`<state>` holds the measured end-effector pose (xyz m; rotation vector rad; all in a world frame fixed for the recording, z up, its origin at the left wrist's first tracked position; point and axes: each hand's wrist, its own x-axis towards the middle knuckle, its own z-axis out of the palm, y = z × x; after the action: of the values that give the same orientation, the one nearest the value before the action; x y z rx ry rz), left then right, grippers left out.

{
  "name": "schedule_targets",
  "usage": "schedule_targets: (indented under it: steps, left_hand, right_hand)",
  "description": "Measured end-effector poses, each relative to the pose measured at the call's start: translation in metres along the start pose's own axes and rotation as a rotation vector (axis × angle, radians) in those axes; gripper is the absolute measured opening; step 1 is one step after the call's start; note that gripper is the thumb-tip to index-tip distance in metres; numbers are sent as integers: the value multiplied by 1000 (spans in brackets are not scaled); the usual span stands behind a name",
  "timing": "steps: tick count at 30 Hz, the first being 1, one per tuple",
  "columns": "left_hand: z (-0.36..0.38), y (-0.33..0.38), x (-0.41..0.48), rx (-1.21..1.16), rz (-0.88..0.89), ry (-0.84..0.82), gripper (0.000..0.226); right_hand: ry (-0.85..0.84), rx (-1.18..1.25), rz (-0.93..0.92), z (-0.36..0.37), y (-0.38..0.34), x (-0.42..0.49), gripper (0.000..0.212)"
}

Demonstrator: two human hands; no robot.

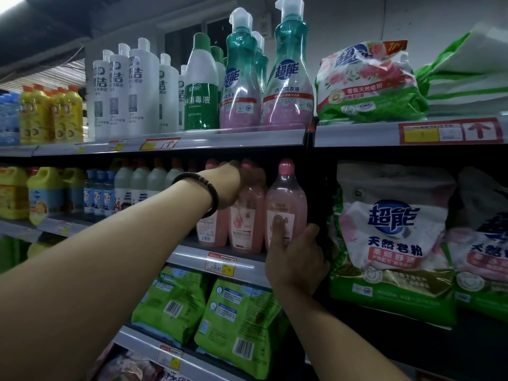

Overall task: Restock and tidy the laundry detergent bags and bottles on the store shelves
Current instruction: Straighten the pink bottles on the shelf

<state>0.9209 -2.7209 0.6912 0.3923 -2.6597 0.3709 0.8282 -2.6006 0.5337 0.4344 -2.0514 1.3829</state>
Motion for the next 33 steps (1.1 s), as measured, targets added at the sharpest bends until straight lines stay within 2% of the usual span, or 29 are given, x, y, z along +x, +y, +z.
schedule_targets:
  steps: [4, 7, 9, 11, 13, 17, 21, 25, 29, 33]
  left_hand:
    - [8, -5, -4, -89, 8, 47, 79]
    - [14, -8, -6, -119, 28, 102, 80]
    - [20, -11, -11, -169, 26, 202, 78]
    - [29, -15, -18, -256, -19, 347, 71]
    - [35, -16, -28, -222, -120, 448, 67]
    - [51, -17, -39, 41, -354, 326, 84]
    - [63, -16, -42, 72, -441, 214, 75]
    - [65, -14, -45, -19, -427, 228, 55]
    - [69, -23, -45, -274, -406, 316, 38]
    - [75, -27, -48, -452, -401, 436, 42]
  right_hand:
    - [17, -19, -14, -1, -1, -1, 62]
    - [18, -26, -11, -1, -1, -1, 62]
    - [15, -28, -7, -2, -1, -1, 62]
    - [12, -25, -7, -1, 0, -1, 63]
    - [10, -18, -7, 0, 0, -1, 63]
    - [2, -28, 4, 1, 0, 1, 65]
    - [-10, 4, 11, 2, 1, 1, 64]
    - [-14, 4, 13, 4, 2, 2, 66]
    - [-7, 7, 4, 2, 2, 2, 65]
    - [-14, 3, 11, 2, 2, 2, 64]
